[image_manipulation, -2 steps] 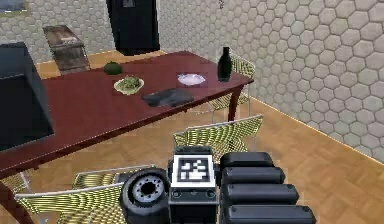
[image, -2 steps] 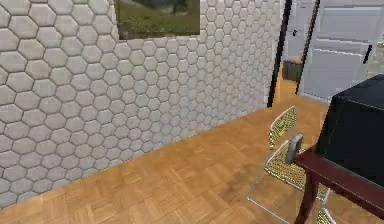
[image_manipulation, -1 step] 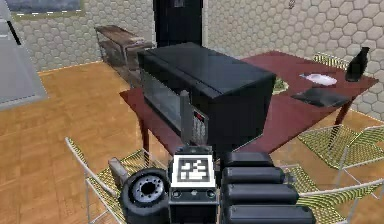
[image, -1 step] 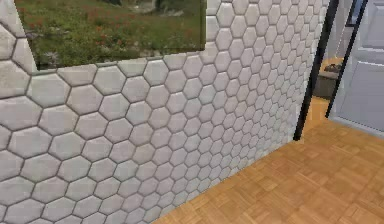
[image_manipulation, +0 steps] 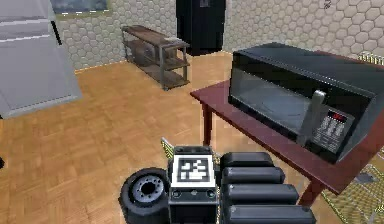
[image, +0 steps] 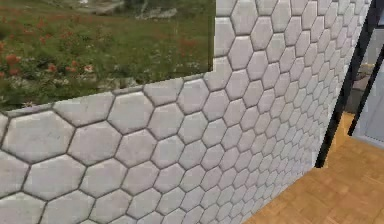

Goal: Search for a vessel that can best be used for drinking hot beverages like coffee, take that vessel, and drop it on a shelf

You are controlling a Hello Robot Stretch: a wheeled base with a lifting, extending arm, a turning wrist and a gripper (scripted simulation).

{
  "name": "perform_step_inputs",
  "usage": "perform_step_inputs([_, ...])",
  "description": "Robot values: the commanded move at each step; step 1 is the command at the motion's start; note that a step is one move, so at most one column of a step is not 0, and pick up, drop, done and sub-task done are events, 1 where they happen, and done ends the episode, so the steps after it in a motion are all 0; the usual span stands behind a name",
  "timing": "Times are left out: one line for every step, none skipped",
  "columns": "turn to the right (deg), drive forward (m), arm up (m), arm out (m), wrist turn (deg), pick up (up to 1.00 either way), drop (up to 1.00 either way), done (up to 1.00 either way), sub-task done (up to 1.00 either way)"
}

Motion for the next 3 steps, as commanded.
perform_step_inputs([45.0,0.00,0.00,0.00,0.0,0.00,0.00,0.00,0.00])
perform_step_inputs([9.0,0.00,0.00,0.00,0.0,0.00,0.00,0.00,0.00])
perform_step_inputs([0.0,0.75,0.00,0.00,0.0,0.00,0.00,0.00,0.00])
